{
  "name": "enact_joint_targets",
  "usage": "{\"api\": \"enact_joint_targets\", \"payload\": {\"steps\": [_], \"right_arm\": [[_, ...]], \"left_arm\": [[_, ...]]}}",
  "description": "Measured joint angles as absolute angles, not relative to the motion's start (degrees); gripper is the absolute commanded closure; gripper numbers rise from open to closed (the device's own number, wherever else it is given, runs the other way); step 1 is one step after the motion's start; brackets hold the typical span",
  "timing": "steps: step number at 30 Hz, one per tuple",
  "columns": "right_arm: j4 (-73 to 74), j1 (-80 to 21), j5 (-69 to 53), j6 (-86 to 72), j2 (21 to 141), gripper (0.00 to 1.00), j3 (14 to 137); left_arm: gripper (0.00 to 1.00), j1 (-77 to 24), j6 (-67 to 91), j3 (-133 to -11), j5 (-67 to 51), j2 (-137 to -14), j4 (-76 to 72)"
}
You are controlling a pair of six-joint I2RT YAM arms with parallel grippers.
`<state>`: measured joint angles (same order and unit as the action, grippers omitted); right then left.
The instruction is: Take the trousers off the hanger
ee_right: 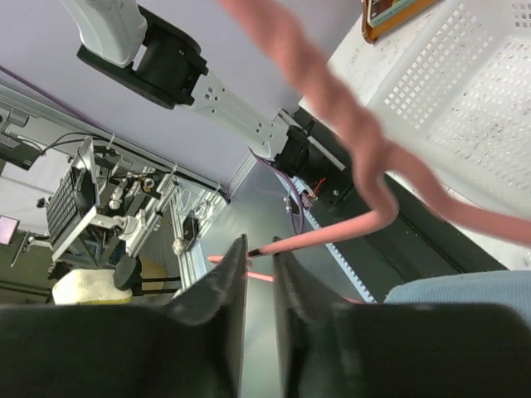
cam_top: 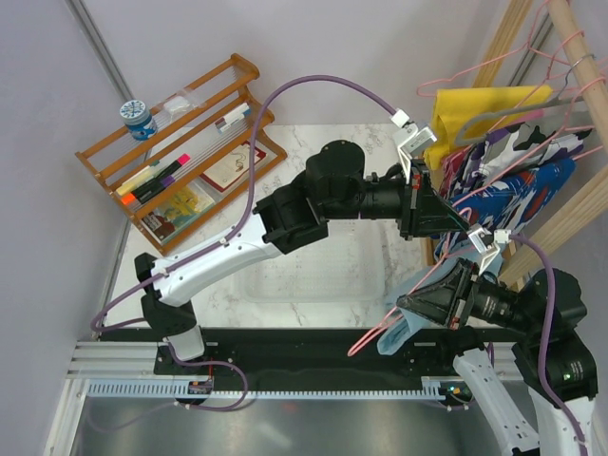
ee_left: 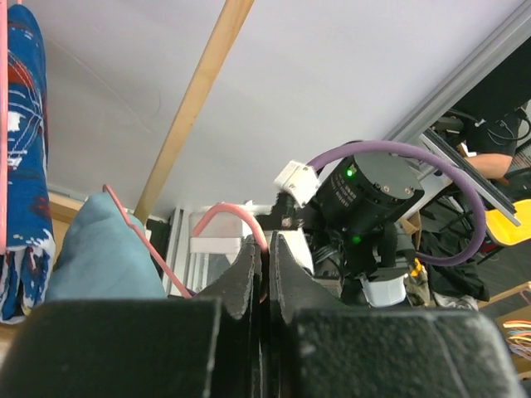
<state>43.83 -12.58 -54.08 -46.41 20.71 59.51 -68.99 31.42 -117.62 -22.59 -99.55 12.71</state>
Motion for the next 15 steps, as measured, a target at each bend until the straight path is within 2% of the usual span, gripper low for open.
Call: {"api": "enact_joint_targets", "payload": {"steps": [1, 3, 4, 5, 12, 15], "right_arm": [[44.82, -12.58, -54.06, -45.74, 20.86, 0.53, 60.16], [46.52, -12.51, -53.95, -43.46, 21.47, 0.44, 62.28], [47.03, -12.51, -53.58, -42.37, 21.76, 0.36, 63.66], [47.53, -12.51, -53.36, -41.5, 22.0, 0.34, 65.08], [48.86, -12.51, -47.92, -39.48, 22.06, 0.33, 69.91], [49.43, -12.4, -44.34, -40.58, 22.06, 0.37, 69.93]], "left_arm": [[0.98, -68.99, 31.7, -117.3, -22.55, -99.2, 12.71], [0.98, -68.97, 32.08, -116.16, -21.96, -98.17, 13.21], [0.98, -68.97, 32.23, -115.44, -21.47, -97.49, 13.67], [0.98, -68.97, 32.32, -114.93, -21.06, -96.92, 14.02], [0.98, -68.97, 32.38, -110.78, -18.22, -90.89, 16.05], [0.98, -68.97, 32.4, -109.16, -18.02, -88.53, 16.25]]}}
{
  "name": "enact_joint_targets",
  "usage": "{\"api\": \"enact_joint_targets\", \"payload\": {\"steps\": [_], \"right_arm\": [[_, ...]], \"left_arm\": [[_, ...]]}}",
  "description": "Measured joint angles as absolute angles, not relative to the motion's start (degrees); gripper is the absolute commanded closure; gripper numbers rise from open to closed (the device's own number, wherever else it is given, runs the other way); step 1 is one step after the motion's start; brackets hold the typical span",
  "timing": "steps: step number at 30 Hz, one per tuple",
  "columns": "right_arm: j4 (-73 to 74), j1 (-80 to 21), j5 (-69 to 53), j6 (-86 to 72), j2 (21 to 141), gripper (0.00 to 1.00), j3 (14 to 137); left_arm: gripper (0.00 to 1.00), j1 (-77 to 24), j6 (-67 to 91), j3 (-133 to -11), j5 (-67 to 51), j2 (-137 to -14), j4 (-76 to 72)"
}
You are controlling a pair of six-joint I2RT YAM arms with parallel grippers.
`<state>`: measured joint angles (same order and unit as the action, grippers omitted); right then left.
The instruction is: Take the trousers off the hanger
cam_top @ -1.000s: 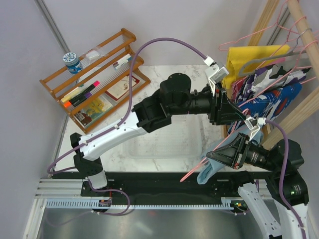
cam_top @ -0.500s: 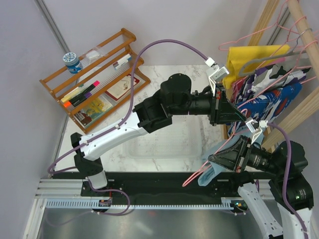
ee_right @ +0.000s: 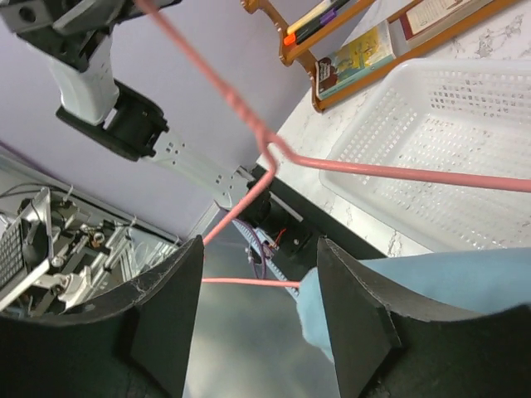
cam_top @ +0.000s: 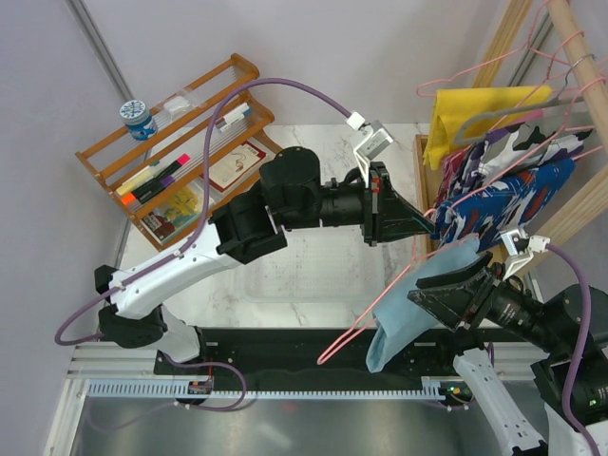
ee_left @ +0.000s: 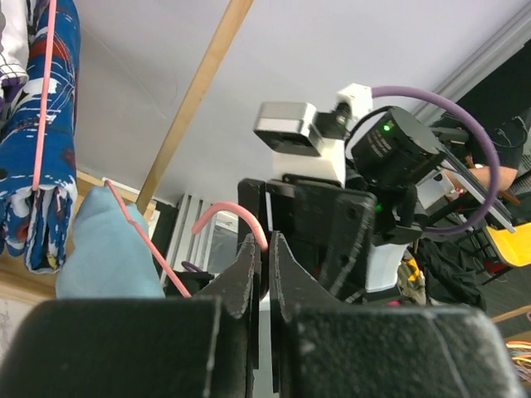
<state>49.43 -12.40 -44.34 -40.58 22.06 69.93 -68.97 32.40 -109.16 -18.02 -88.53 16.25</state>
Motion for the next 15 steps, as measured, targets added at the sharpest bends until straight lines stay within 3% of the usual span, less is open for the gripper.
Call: {"api": "enact_joint_targets", "payload": {"steps": [15], "right_arm": [[35.9, -7.7, -43.64, -53.71, 22.63, 0.46, 65.91]], "left_arm": [[0.98, -69.06, 35.66, -105.12, -20.05, -84.6, 16.29]]}}
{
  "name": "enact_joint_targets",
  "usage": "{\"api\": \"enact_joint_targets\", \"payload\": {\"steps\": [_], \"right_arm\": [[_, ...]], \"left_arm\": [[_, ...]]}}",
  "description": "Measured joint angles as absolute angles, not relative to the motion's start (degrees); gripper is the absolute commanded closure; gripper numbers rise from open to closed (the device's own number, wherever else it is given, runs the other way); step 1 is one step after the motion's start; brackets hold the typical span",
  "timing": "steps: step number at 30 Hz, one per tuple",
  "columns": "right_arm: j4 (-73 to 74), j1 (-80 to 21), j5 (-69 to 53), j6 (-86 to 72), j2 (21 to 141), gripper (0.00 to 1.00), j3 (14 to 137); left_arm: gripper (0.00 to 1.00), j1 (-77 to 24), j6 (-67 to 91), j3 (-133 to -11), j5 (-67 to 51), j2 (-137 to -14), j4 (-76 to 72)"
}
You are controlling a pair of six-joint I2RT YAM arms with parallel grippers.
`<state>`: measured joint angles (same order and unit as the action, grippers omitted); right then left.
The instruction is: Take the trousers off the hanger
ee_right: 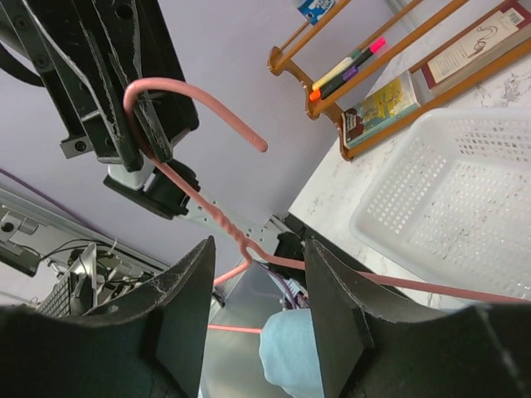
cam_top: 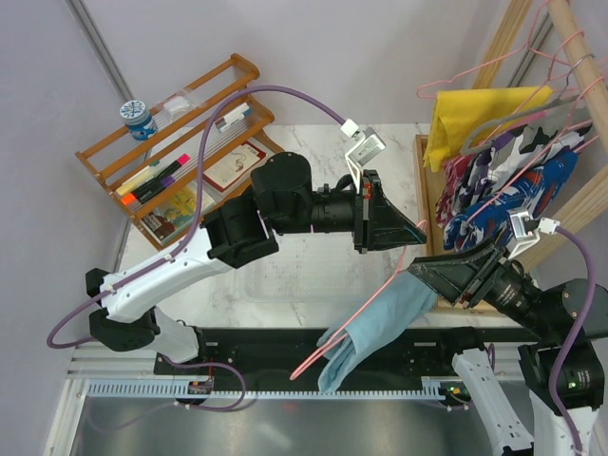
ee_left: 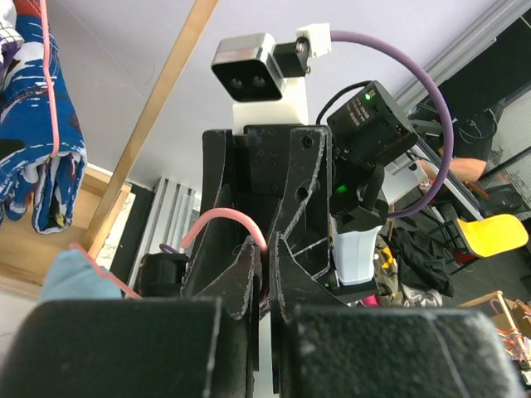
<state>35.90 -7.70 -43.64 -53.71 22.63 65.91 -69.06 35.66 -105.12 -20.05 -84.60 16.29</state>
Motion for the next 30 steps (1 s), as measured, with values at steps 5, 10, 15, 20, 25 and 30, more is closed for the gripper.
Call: {"api": "enact_joint_targets", "payload": {"steps": [5, 10, 15, 20, 25, 30], "right_arm": [[34.76, -6.35, -45.47, -53.71, 24.01, 0.46, 66.7], [34.63, -5.21, -49.74, -53.45, 24.21, 0.4, 66.5], [34.44, -4.67, -52.97, -53.65, 24.32, 0.39, 66.24], [34.24, -5.19, -54.22, -53.69, 25.85, 0.39, 66.24], [34.79, -6.28, -53.89, -52.4, 30.39, 0.4, 66.61], [35.81, -6.28, -51.96, -50.04, 36.21, 0.39, 67.55]], "left_arm": [[0.98, -69.12, 35.79, -105.06, -20.03, -84.6, 16.21], [0.98, -69.14, 35.68, -104.57, -18.63, -84.42, 16.21], [0.98, -69.14, 34.79, -104.57, -15.77, -84.14, 16.23], [0.98, -69.14, 33.45, -104.57, -11.44, -83.66, 16.43], [0.98, -69.14, 32.05, -104.57, -6.94, -83.53, 16.73], [0.98, -69.14, 30.48, -102.78, -1.48, -82.21, 16.64]]}}
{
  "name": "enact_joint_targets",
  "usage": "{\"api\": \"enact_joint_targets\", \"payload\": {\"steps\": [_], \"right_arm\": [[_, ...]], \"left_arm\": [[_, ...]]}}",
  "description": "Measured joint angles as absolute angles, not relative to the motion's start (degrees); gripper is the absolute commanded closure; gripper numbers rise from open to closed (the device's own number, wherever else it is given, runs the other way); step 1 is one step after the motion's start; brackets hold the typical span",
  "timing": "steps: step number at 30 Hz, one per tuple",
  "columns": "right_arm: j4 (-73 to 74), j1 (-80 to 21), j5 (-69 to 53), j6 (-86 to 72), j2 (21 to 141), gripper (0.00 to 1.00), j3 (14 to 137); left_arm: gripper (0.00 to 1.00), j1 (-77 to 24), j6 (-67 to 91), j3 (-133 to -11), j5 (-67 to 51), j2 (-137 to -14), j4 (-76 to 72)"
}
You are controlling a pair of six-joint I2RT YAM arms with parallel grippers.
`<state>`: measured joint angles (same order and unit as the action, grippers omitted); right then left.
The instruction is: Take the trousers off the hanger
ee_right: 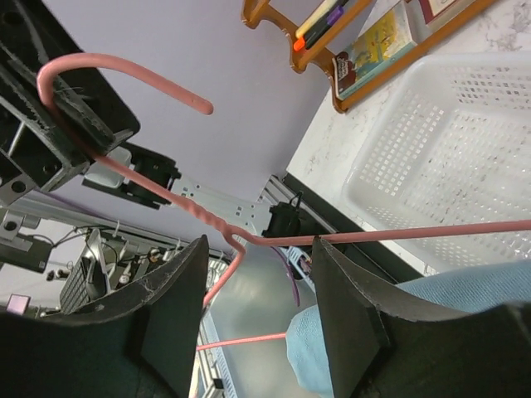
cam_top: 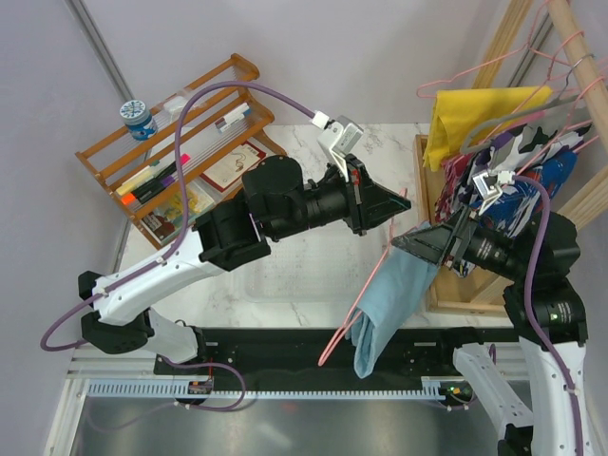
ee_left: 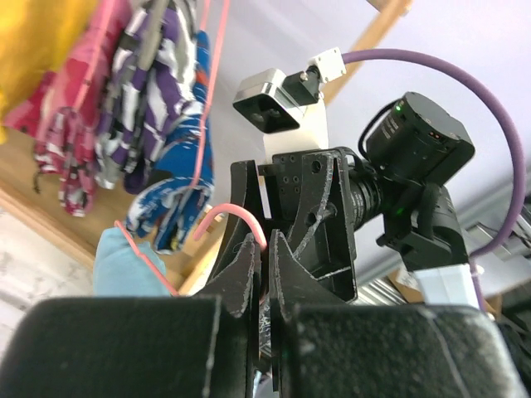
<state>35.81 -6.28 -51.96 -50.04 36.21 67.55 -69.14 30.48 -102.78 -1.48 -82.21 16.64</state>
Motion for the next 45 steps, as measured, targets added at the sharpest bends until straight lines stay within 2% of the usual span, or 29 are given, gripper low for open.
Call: {"api": "enact_joint_targets", "payload": {"steps": [11, 20, 28, 32, 34, 35, 37, 38, 39, 41, 42, 45], "right_arm": [[28.97, -6.28, -51.51, -55.11, 37.47, 0.42, 67.11], [28.73, -8.51, -50.78, -55.31, 38.76, 0.45, 65.39], [30.24, -10.66, -49.65, -53.06, 40.93, 0.52, 65.39], [29.36, -10.94, -49.1, -53.21, 40.62, 0.66, 63.83], [28.16, -11.05, -48.62, -54.24, 40.16, 0.79, 62.33], [27.86, -11.14, -48.31, -54.59, 40.07, 0.9, 62.0], [27.29, -11.18, -47.75, -55.51, 40.12, 1.0, 61.95], [27.4, -11.2, -47.48, -55.94, 40.03, 1.0, 61.95], [27.38, -11.2, -47.35, -56.38, 39.97, 1.0, 61.95], [27.38, -11.2, -46.74, -57.21, 39.79, 1.0, 61.95], [27.4, -11.2, -46.59, -57.3, 39.68, 1.0, 61.95], [27.88, -11.22, -46.13, -57.43, 39.48, 1.0, 61.95]], "left_arm": [[0.98, -69.14, 27.57, -102.65, 5.8, -82.37, 15.97], [0.98, -69.12, 27.07, -105.08, 7.35, -87.37, 13.13], [0.98, -69.14, 27.18, -105.38, 7.09, -88.49, 11.38], [0.98, -69.19, 27.18, -105.38, 6.9, -88.62, 11.05], [0.98, -69.19, 27.2, -105.38, 6.87, -88.62, 10.66], [0.98, -69.19, 27.29, -105.38, 6.87, -88.62, 10.52], [0.97, -69.19, 27.38, -105.38, 6.87, -88.62, 10.35], [0.93, -69.19, 27.42, -105.38, 6.85, -88.62, 10.31], [0.8, -69.17, 27.44, -105.38, 6.81, -88.6, 10.11], [0.68, -69.1, 27.4, -105.38, 6.55, -88.58, 9.93], [0.57, -69.08, 27.57, -105.38, 5.93, -88.58, 9.43], [0.47, -69.1, 27.75, -104.33, 4.08, -87.33, 7.99]]}}
